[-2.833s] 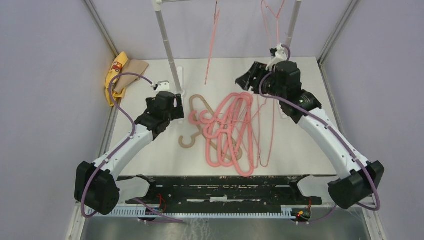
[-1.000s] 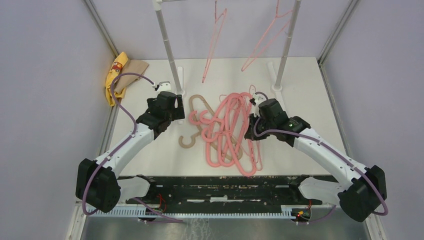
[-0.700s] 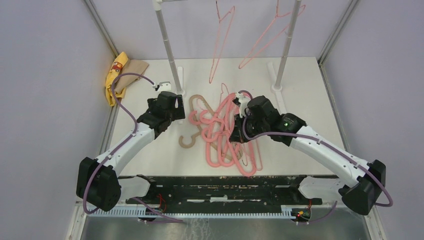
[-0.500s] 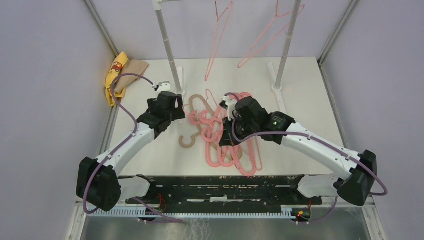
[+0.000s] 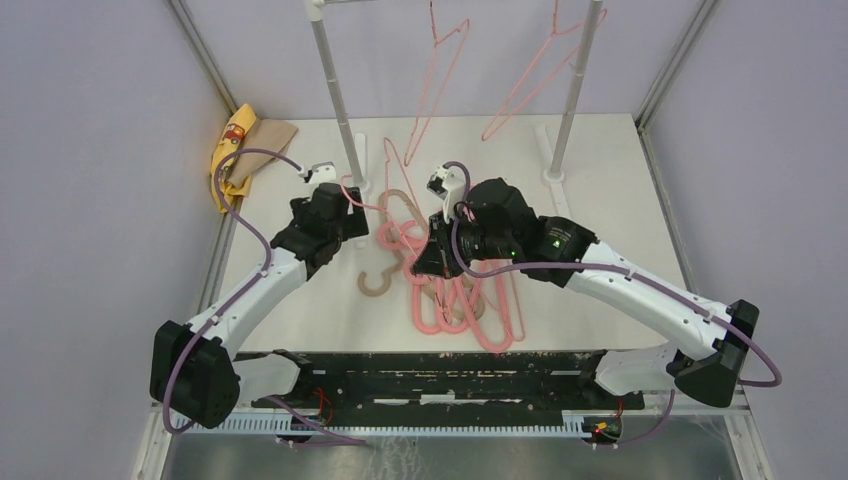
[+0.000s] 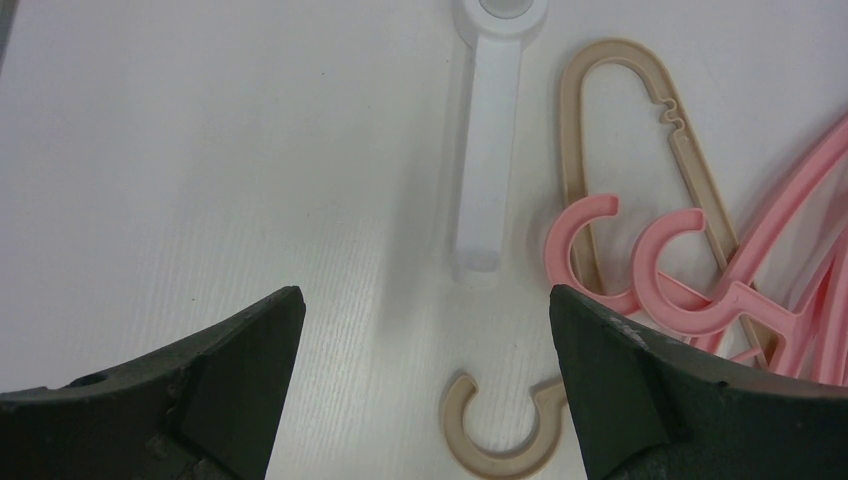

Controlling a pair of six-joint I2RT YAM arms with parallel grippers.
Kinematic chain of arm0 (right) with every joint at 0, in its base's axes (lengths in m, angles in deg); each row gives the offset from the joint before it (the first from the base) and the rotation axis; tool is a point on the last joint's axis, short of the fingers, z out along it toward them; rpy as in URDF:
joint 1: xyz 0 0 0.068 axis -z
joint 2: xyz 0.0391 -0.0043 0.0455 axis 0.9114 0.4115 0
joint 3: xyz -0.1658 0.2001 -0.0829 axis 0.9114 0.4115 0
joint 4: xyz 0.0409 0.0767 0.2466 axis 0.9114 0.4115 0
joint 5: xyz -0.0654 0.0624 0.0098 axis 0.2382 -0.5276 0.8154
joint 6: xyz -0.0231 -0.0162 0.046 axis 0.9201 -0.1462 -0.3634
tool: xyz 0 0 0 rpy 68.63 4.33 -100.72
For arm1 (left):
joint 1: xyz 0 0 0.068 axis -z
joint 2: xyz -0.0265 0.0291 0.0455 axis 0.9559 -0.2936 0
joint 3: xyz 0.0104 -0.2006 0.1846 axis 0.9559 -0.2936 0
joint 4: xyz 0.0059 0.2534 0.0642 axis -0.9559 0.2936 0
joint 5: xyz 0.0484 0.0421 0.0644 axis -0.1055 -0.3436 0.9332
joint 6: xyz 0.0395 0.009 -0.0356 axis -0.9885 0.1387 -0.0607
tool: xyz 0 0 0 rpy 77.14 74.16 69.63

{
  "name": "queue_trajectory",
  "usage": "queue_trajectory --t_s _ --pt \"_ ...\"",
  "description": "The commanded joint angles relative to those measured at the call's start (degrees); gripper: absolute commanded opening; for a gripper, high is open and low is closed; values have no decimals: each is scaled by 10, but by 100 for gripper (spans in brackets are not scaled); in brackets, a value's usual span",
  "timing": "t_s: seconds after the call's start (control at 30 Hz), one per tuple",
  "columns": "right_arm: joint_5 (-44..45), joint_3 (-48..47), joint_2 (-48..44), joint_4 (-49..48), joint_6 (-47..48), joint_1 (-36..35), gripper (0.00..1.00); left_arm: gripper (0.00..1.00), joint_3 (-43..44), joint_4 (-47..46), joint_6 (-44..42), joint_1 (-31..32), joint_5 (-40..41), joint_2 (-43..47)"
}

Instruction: Organize the hangers

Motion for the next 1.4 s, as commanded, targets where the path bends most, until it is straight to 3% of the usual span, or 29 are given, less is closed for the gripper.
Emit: queue_trajectory --t_s 0.0,0.27,0.57,0.73,0.97,1.2,1.37 --pt "40 -42 -14 -46 -4 0 1 99 28 22 51 1 40 17" --pt "40 -81 7 -100 -22 1 1 99 51 46 83 -11 48 5" --pt "98 -257 94 -112 -30 9 1 99 51 36 74 -11 37 -3" --pt "118 -312 158 -139 -71 51 1 99 47 34 66 -11 35 6" --pt "65 -353 238 -198 -140 129 1 99 39 33 55 -11 37 18" --pt "35 -430 279 -210 -115 154 1 99 41 30 50 -11 38 14" --pt "10 -430 281 -220 -123 161 1 99 36 30 48 -10 45 14"
